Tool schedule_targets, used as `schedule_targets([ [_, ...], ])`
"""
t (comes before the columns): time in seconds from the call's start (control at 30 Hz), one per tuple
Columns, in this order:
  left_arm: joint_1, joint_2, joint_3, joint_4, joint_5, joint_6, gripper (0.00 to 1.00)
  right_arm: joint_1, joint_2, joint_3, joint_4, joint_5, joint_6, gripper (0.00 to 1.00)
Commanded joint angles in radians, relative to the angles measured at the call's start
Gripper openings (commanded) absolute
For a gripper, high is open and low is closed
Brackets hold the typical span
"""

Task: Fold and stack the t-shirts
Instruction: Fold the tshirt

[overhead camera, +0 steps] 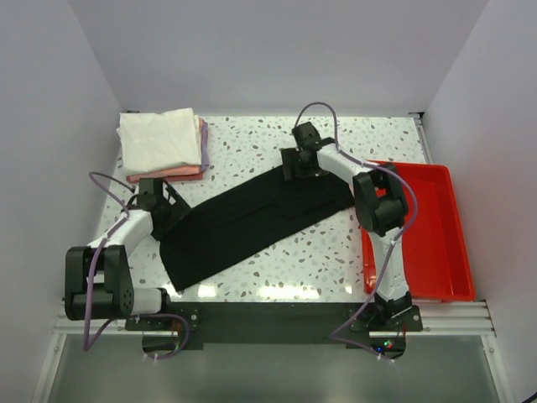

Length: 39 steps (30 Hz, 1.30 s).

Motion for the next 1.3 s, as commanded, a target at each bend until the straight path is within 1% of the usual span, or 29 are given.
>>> schedule_targets([
  [0.0, -0.051, -0.011, -0.084, -0.091, -0.003, -0.063, 1.00, -0.019, 0.175, 0.157, -0.024, -0.046, -0.060, 0.99],
  [0.03, -0.065, -0.017, -0.092, -0.093, 0.009, -0.072, 1.00, -0.024, 0.211, 0.235, -0.028, -0.074, -0.068, 0.99],
  [0.07, -0.103, -0.030, -0.107, -0.085, 0.021, -0.074, 1.00, -0.029, 0.243, 0.282, -0.039, -0.093, -0.078, 0.99],
  [0.1, -0.139, -0.033, -0.112, -0.088, 0.029, -0.097, 1.00, -0.036, 0.322, 0.337, -0.062, -0.110, -0.094, 0.99],
  [0.13, -0.156, -0.036, -0.117, -0.088, 0.052, -0.105, 1.00, -0.039, 0.362, 0.462, -0.123, -0.118, -0.103, 0.99],
  [0.17, -0.176, -0.037, -0.121, -0.091, 0.062, -0.121, 1.00, -0.041, 0.402, 0.527, -0.158, -0.119, -0.114, 0.99],
  [0.2, -0.221, -0.039, -0.123, -0.097, 0.082, -0.129, 1.00, -0.042, 0.482, 0.593, -0.191, -0.119, -0.121, 0.99],
  [0.23, -0.249, -0.041, -0.126, -0.099, 0.092, -0.138, 1.00, -0.042, 0.510, 0.698, -0.235, -0.119, -0.128, 0.99],
  [0.27, -0.281, -0.047, -0.131, -0.114, 0.093, -0.154, 1.00, -0.042, 0.536, 0.737, -0.245, -0.140, -0.135, 0.99],
  [0.3, -0.348, -0.051, -0.134, -0.123, 0.098, -0.189, 1.00, -0.044, 0.560, 0.780, -0.248, -0.148, -0.135, 0.99],
  [0.37, -0.413, -0.065, -0.140, -0.140, 0.118, -0.235, 1.00, -0.042, 0.562, 0.782, -0.213, -0.174, -0.137, 0.99],
  [0.4, -0.474, -0.073, -0.146, -0.140, 0.148, -0.247, 1.00, -0.044, 0.559, 0.776, -0.196, -0.184, -0.137, 0.99],
  [0.43, -0.505, -0.085, -0.161, -0.130, 0.165, -0.264, 1.00, -0.042, 0.556, 0.770, -0.162, -0.209, -0.132, 0.99],
  [0.47, -0.534, -0.091, -0.172, -0.130, 0.184, -0.276, 1.00, -0.042, 0.556, 0.773, -0.147, -0.225, -0.126, 0.99],
  [0.5, -0.592, -0.094, -0.183, -0.127, 0.197, -0.283, 1.00, -0.042, 0.555, 0.781, -0.119, -0.242, -0.122, 0.99],
  [0.57, -0.650, -0.103, -0.210, -0.140, 0.233, -0.304, 1.00, -0.042, 0.558, 0.793, -0.093, -0.277, -0.102, 0.99],
  [0.6, -0.712, -0.111, -0.216, -0.145, 0.254, -0.315, 1.00, -0.044, 0.562, 0.805, -0.064, -0.286, -0.094, 0.99],
  [0.63, -0.743, -0.128, -0.224, -0.144, 0.271, -0.321, 1.00, -0.042, 0.567, 0.810, -0.048, -0.294, -0.085, 0.99],
  [0.77, -0.896, -0.172, -0.204, -0.130, 0.338, -0.368, 1.00, -0.041, 0.587, 0.827, 0.015, -0.358, -0.028, 0.99],
  [0.93, -0.990, -0.221, -0.088, -0.076, 0.392, -0.350, 1.00, -0.036, 0.599, 0.888, 0.012, -0.400, -0.026, 0.99],
  [1.0, -1.009, -0.228, -0.048, -0.079, 0.389, -0.315, 1.00, -0.035, 0.559, 0.900, 0.012, -0.401, -0.046, 0.99],
  [1.03, -1.010, -0.229, -0.004, -0.109, 0.377, -0.280, 1.00, -0.033, 0.536, 0.900, 0.010, -0.400, -0.066, 0.99],
  [1.1, -1.009, -0.220, 0.047, -0.166, 0.288, -0.246, 1.00, -0.030, 0.465, 0.899, 0.002, -0.391, -0.085, 0.99],
  [1.13, -1.009, -0.206, 0.099, -0.220, 0.256, -0.211, 1.00, -0.030, 0.443, 0.899, -0.004, -0.385, -0.104, 0.99],
  [1.23, -1.006, -0.189, 0.162, -0.263, 0.118, -0.168, 1.00, -0.024, 0.331, 0.874, -0.031, -0.368, -0.141, 0.99],
  [1.27, -0.992, -0.191, 0.167, -0.263, 0.095, -0.163, 1.00, -0.022, 0.294, 0.826, -0.037, -0.357, -0.146, 0.99],
])
